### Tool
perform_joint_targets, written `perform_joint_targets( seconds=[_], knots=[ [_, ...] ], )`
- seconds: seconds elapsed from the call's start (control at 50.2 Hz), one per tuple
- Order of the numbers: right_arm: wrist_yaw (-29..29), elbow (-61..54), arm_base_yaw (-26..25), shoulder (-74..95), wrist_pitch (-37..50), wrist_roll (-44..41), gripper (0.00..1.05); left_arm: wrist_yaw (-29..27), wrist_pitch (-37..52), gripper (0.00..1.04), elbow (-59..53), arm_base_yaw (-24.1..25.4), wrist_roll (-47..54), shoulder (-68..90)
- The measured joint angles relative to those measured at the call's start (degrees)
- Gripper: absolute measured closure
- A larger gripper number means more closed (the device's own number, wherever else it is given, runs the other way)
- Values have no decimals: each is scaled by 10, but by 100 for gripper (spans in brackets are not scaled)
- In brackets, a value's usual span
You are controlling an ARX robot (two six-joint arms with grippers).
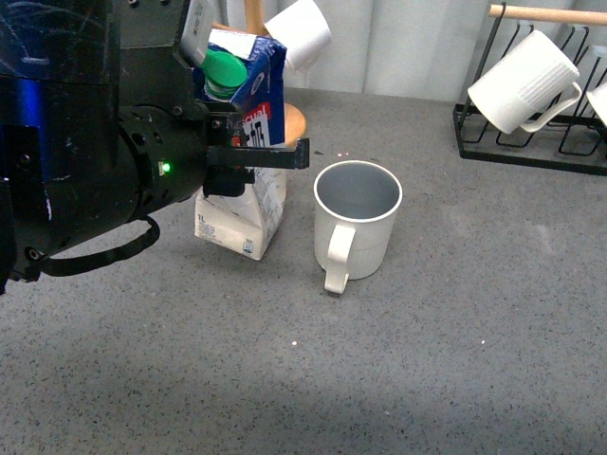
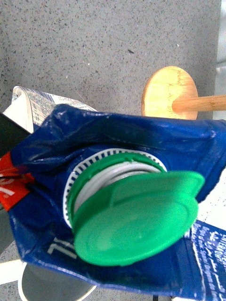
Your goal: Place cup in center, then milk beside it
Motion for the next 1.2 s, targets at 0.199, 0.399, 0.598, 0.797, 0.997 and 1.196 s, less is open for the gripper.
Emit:
perform_joint_targets(
  seconds=[0.199,0.399,0.598,0.797,0.997,1.196],
  knots=[
    [0,0,0,0,0,0,9,-5,-2,101,7,-11,-12,12],
    [0,0,0,0,0,0,9,-6,-1,101,7,-16,-35,25],
    [0,0,0,0,0,0,9,-9,0,84,7,-21,-44,28],
    [0,0,0,0,0,0,9,-12,0,45,3,-22,-43,23],
    [0,0,0,0,0,0,9,-12,-4,11,1,-17,-44,-19],
    [0,0,0,0,0,0,9,-10,-18,7,1,1,-42,-62]
  ],
)
